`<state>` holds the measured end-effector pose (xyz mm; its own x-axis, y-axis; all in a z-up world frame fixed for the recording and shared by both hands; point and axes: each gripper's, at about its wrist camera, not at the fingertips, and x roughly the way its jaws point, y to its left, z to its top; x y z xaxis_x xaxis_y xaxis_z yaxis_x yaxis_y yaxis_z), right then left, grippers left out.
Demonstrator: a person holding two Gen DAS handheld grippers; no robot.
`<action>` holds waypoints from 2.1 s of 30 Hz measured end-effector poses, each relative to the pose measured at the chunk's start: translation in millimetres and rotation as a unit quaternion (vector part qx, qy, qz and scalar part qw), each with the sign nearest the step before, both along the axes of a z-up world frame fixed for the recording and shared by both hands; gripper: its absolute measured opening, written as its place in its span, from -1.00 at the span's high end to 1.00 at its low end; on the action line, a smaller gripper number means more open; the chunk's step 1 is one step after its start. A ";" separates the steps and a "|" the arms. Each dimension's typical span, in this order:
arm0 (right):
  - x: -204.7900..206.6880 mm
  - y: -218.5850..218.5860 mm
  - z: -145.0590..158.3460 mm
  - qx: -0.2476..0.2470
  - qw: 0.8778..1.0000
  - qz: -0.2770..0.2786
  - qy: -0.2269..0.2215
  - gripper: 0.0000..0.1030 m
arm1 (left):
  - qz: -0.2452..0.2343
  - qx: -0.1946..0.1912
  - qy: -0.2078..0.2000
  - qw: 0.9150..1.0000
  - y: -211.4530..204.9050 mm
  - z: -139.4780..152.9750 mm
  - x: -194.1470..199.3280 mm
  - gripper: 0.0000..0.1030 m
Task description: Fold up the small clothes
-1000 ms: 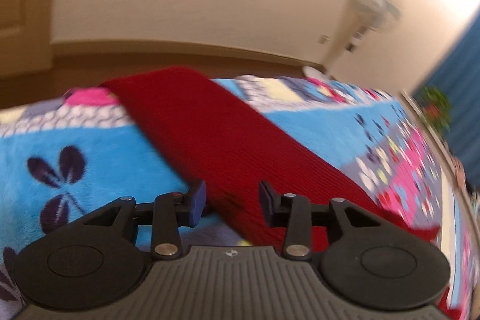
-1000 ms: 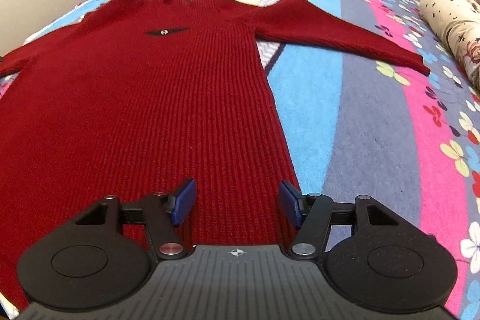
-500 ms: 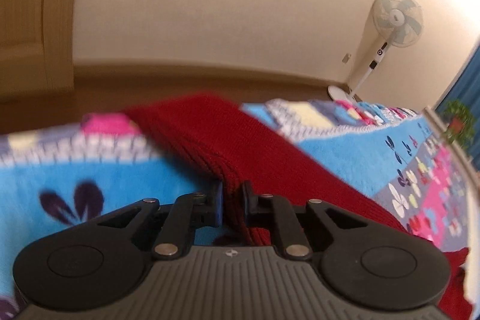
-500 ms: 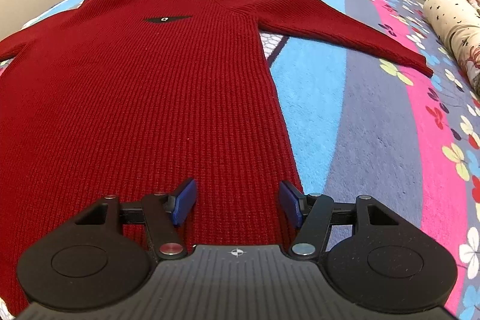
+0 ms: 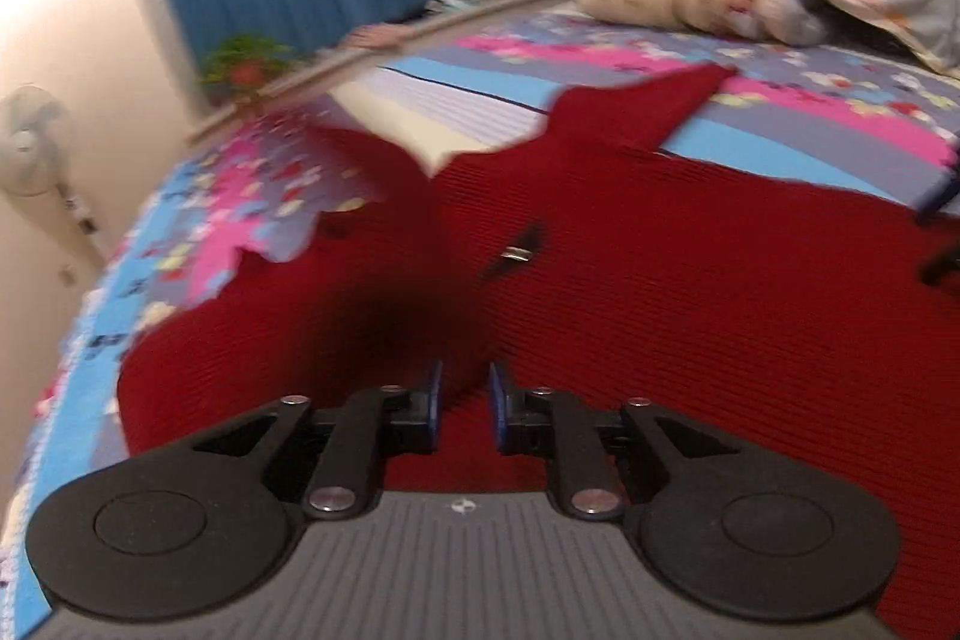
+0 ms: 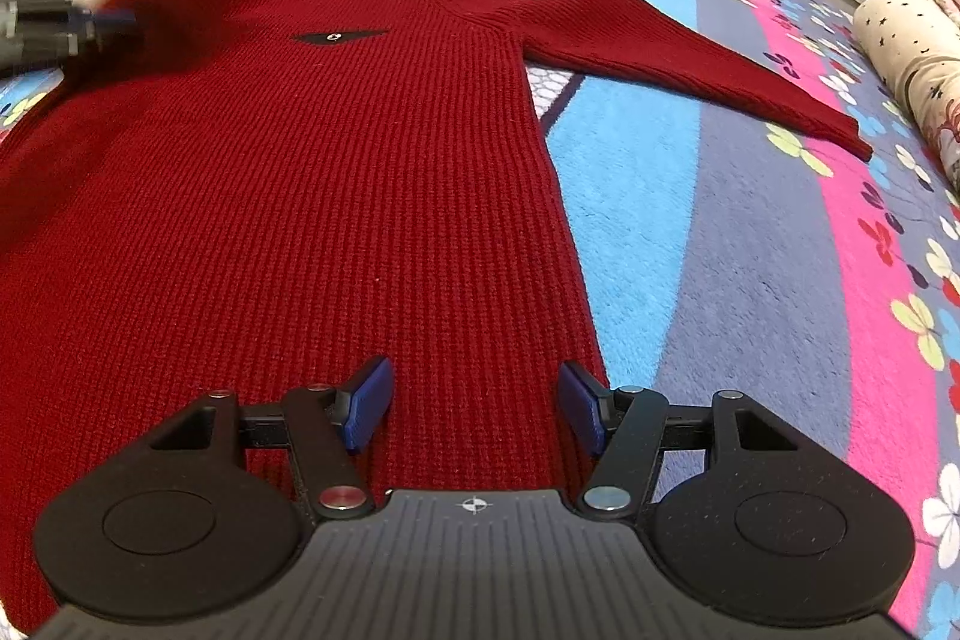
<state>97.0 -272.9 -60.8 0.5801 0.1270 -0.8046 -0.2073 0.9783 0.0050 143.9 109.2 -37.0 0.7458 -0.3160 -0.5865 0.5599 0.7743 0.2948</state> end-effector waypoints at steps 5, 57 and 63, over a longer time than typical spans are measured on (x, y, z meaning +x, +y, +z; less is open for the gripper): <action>0.0 -0.3 0.4 0.003 1.000 -0.001 -0.001 -0.23 | 0.115 -0.099 0.032 0.988 39.5 45.5 0.1 0.31; 172.1 14.2 -46.3 0.273 0.931 -0.210 -0.121 0.65 | 0.443 -0.301 0.206 0.819 137.9 -5.0 67.2 0.07; 161.7 -14.8 -31.3 0.241 0.932 -0.221 -0.155 0.51 | 0.451 -0.262 0.222 0.824 131.4 -14.4 73.3 0.13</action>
<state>258.7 -287.7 -92.2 0.8564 0.1246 -0.5011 0.1510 0.8676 0.4737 217.3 240.6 -51.3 0.5644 -0.0476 -0.8241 -0.3500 0.8904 -0.2911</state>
